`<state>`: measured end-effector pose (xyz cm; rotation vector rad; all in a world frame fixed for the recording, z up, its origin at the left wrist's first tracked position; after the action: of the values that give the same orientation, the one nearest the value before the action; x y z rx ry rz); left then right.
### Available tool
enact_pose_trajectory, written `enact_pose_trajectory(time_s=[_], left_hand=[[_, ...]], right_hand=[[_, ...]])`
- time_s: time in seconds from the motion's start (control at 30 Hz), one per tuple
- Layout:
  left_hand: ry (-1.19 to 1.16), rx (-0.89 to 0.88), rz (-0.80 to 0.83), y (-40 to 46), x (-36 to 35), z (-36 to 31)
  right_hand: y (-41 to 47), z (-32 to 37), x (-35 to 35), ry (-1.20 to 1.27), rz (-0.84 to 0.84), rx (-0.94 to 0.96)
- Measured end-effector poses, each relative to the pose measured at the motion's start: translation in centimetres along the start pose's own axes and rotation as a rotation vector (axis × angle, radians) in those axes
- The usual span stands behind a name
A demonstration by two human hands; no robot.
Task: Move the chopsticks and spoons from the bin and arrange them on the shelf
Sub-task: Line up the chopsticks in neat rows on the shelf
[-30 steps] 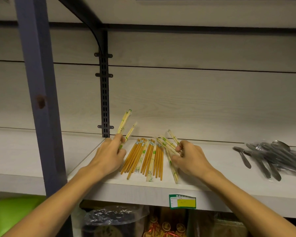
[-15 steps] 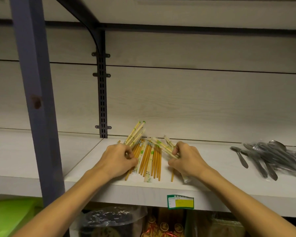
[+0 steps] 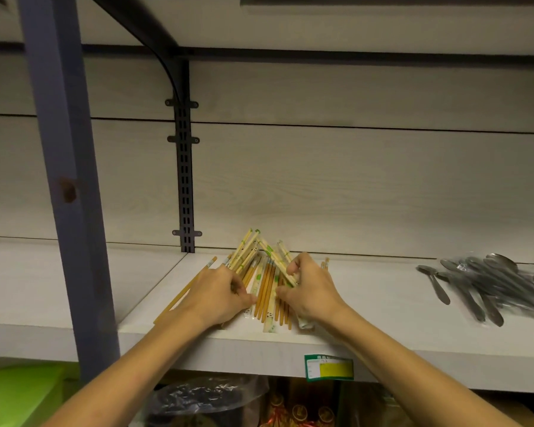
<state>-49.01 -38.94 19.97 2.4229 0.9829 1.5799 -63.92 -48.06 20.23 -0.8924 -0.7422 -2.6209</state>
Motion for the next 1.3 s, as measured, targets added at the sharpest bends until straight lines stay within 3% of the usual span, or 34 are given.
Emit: enact_pose_trajectory(time_s=[0.43, 0.67, 0.9, 1.3], left_hand=[[0.052, 0.121, 0.063, 0.3, 0.1, -1.0], [0.211, 0.059, 0.014, 0.1, -0.3, -1.7], [0.194, 0.021, 0.017, 0.1, -0.3, -1.5], [-0.104, -0.035, -0.089, 0.2, 1.7, -1.4]], right_hand=[[0.2, 0.0, 1.1, -0.171, 0.148, -0.031], [-0.1, 0.2, 1.0, -0.275, 0.137, -0.022], [-0.2, 1.4, 0.8, -0.381, 0.168, 0.001], [-0.8, 1.2, 3.0, -0.054, -0.149, 0.024]])
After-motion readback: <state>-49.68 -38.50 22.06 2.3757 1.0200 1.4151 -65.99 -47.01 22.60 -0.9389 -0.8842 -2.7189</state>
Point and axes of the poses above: each hand's wrist, its own y-axis towards the middle knuckle, its own x-axis out of the back of the hand, z = x × y, the point moved 1 cm from there along y, towards the middle knuckle, and after that the axes turned 8 degrees about -z, right-handed, at the moved point
